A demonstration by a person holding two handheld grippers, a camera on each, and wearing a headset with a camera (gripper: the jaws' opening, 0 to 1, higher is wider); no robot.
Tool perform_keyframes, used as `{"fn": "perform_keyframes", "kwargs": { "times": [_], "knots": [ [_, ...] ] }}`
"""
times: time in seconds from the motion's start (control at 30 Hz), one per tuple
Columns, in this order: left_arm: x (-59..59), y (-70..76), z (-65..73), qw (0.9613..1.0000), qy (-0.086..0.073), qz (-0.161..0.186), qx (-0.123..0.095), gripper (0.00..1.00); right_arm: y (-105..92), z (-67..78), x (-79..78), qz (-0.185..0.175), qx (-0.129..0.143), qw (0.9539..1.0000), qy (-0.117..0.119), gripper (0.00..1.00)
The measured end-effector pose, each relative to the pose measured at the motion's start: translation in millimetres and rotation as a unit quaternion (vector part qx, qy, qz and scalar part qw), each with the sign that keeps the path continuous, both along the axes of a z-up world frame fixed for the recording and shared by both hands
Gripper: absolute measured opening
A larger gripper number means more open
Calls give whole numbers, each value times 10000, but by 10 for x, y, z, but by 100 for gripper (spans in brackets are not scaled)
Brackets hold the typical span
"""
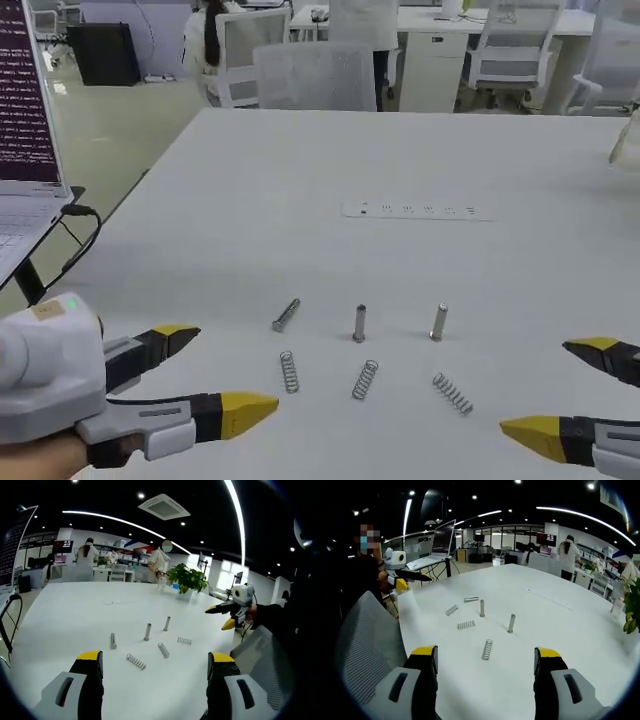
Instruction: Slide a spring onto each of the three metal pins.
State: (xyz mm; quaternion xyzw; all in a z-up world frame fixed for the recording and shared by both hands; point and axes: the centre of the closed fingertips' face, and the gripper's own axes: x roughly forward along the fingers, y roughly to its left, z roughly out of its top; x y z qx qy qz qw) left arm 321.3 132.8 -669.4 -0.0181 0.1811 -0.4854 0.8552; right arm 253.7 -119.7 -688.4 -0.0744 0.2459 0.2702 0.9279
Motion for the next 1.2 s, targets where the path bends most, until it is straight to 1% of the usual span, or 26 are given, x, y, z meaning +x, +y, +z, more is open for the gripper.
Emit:
{"fn": "perform_keyframes", "kwargs": {
  "times": [0.37,0.63,1.0,1.2],
  "knots": [
    [71,-12,1,10000,-18,-13,7,82,0,-9,2,16,-23,10000,26,78],
    [144,-7,10,10000,-41,18,23,81,19,-12,6,41,-30,10000,49,78],
    [178,-19,-6,10000,-21,-12,55,80,19,-10,14,67,-47,9999,63,78],
    [222,-24,-11,10000,-29,-10,76,80,24,-5,25,75,-55,9999,72,77]
  ]
}}
